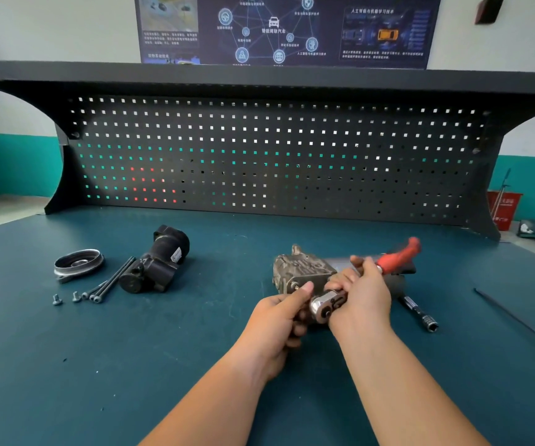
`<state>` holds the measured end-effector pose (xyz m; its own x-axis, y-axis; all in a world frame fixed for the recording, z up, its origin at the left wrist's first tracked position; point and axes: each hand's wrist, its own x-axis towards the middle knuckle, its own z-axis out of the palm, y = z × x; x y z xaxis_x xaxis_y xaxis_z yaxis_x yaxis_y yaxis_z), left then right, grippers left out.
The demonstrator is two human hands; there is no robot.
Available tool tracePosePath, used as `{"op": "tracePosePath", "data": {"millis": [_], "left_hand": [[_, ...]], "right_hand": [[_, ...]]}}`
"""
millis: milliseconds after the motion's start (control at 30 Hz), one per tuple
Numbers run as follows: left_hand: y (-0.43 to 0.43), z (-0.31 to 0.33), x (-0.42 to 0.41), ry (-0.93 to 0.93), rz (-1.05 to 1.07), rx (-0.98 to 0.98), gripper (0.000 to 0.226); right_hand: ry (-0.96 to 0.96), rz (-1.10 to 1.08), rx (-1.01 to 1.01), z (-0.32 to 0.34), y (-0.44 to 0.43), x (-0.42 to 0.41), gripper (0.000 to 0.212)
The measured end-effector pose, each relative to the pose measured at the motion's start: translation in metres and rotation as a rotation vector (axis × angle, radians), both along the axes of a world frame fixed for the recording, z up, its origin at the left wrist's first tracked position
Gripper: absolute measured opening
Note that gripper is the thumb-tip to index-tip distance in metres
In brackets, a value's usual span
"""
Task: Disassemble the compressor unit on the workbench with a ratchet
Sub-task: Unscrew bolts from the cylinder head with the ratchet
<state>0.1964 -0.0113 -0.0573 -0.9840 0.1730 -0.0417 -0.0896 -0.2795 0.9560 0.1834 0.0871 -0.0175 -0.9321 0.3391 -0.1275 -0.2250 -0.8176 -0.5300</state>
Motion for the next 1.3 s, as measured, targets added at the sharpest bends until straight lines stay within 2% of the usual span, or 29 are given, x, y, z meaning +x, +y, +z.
{"op": "tracePosePath", "data": {"millis": [133,233,300,333,400,500,567,700,767,867,967,1000,1067,1133,1300], "left_hand": [[-0.002,0.0,0.002,-0.015,0.014,-0.047,0.049],[-0.004,-0.001,0.003,0.026,0.05,-0.058,0.044],[-0.004,-0.001,0.003,0.055,0.045,-0.077,0.042],[-0.004,-0.001,0.004,0.059,0.036,-0.09,0.046],[-0.004,-0.001,0.004,0.051,0.018,-0.122,0.057],[-0.004,0.0,0.003,0.036,0.039,-0.131,0.058],[-0.004,-0.001,0.001,0.036,0.062,-0.107,0.055],[0.0,-0.001,0.0,0.049,0.065,-0.06,0.053],[0.002,-0.001,-0.001,0.055,0.066,-0.062,0.054],[0.001,-0.002,-0.001,0.113,0.186,-0.076,0.048],[-0.006,-0.007,-0.006,0.292,0.52,-0.114,0.023],[-0.006,-0.006,-0.005,0.332,0.535,-0.162,0.023],[-0.005,-0.01,-0.006,0.395,0.434,-0.322,0.048],[-0.004,-0.012,-0.005,0.421,0.338,-0.386,0.059],[-0.008,-0.01,-0.004,0.456,0.338,-0.354,0.049]], "right_hand": [[0.26,-0.041,0.484,0.005,-0.006,0.002,0.025],[0.521,-0.014,0.849,0.001,-0.016,0.01,0.019],[0.59,-0.02,1.045,-0.002,-0.019,0.014,0.015],[0.597,-0.026,1.076,-0.002,-0.019,0.015,0.015],[0.594,-0.013,1.032,0.0,-0.016,0.016,0.018],[0.531,0.009,0.877,0.001,-0.014,0.016,0.023],[0.412,-0.008,0.676,0.002,-0.013,0.011,0.025],[0.062,-0.04,0.112,0.001,0.0,0.0,0.03],[-0.015,-0.017,-0.042,-0.003,0.003,-0.003,0.032],[0.015,-0.014,0.036,-0.001,0.001,-0.005,0.031],[0.121,-0.015,0.258,0.005,-0.003,-0.004,0.028],[0.156,-0.018,0.341,0.006,-0.004,-0.002,0.027],[0.227,-0.004,0.5,0.01,-0.005,0.001,0.026],[0.306,0.035,0.637,0.014,-0.008,0.006,0.025],[0.473,0.138,0.971,0.016,-0.012,0.018,0.021]]}}
